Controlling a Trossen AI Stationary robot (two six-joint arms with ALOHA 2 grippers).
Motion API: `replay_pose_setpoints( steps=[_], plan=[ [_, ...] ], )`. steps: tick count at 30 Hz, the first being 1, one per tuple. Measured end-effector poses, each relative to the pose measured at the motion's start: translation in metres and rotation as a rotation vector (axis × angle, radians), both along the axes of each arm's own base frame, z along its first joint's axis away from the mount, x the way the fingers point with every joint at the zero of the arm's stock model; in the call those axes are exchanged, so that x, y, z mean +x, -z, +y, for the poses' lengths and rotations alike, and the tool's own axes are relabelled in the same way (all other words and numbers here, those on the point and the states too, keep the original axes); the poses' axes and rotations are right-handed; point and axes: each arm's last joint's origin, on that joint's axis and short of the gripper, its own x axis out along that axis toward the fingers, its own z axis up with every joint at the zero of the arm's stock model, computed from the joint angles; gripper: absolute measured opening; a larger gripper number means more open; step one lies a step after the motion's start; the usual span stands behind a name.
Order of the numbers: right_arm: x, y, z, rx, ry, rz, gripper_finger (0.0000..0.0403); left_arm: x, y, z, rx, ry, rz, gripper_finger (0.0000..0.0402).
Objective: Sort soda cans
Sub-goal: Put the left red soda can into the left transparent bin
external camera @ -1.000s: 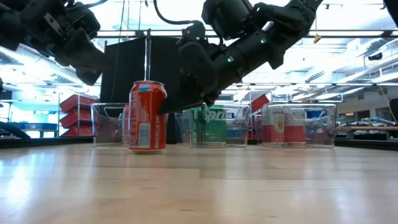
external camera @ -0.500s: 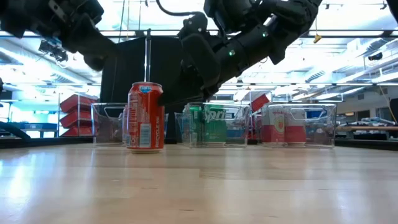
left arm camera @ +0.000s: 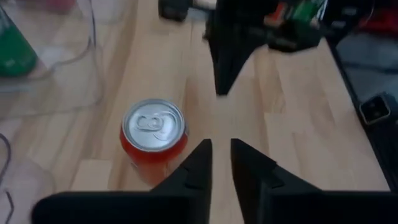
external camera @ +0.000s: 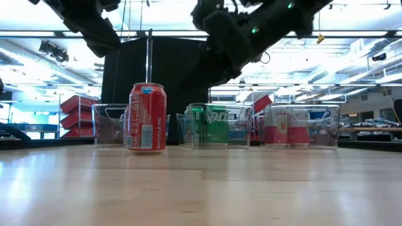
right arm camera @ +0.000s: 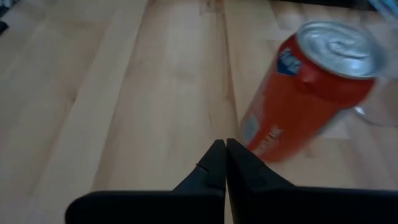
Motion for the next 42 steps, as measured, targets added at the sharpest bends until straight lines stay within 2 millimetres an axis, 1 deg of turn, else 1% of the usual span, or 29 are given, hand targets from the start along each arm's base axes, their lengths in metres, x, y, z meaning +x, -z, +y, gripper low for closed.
replay_pose_setpoints(
  steps=[4, 7, 13, 15, 19, 23, 28, 38, 42],
  plan=[
    [-0.009, -0.01, 0.01, -0.044, 0.036, 0.006, 0.0, 0.014, -0.003, -0.002, -0.016, -0.012, 0.062, 0.0111],
    [-0.012, -0.014, 0.016, -0.06, 0.039, 0.005, 0.0, 0.026, 0.001, -0.003, -0.014, -0.015, 0.106, 0.0155],
    [-0.015, -0.013, 0.023, -0.067, 0.023, 0.018, 0.0, 0.046, 0.01, -0.005, 0.001, -0.018, 0.174, 0.0249],
    [-0.017, -0.012, 0.024, -0.066, 0.021, 0.03, 0.0, 0.052, 0.012, -0.004, 0.038, -0.019, 0.188, 0.0278],
    [-0.018, -0.012, 0.027, -0.063, 0.016, 0.031, 0.0, 0.058, 0.016, -0.004, 0.114, -0.025, 0.206, 0.0327],
    [-0.018, -0.012, 0.029, -0.063, 0.011, 0.033, 0.0, 0.063, 0.023, -0.002, 0.152, -0.052, 0.238, 0.0364],
    [-0.018, -0.012, 0.03, -0.062, 0.01, 0.032, 0.0, 0.067, 0.028, 0.0, 0.196, -0.039, 0.261, 0.0396],
    [-0.018, -0.013, 0.03, -0.059, 0.009, 0.023, 0.0, 0.073, 0.034, 0.009, 0.193, -0.074, 0.279, 0.0399],
    [-0.017, -0.013, 0.03, -0.058, 0.008, 0.02, 0.0, 0.077, 0.041, 0.012, 0.189, -0.085, 0.309, 0.0399]
  ],
)
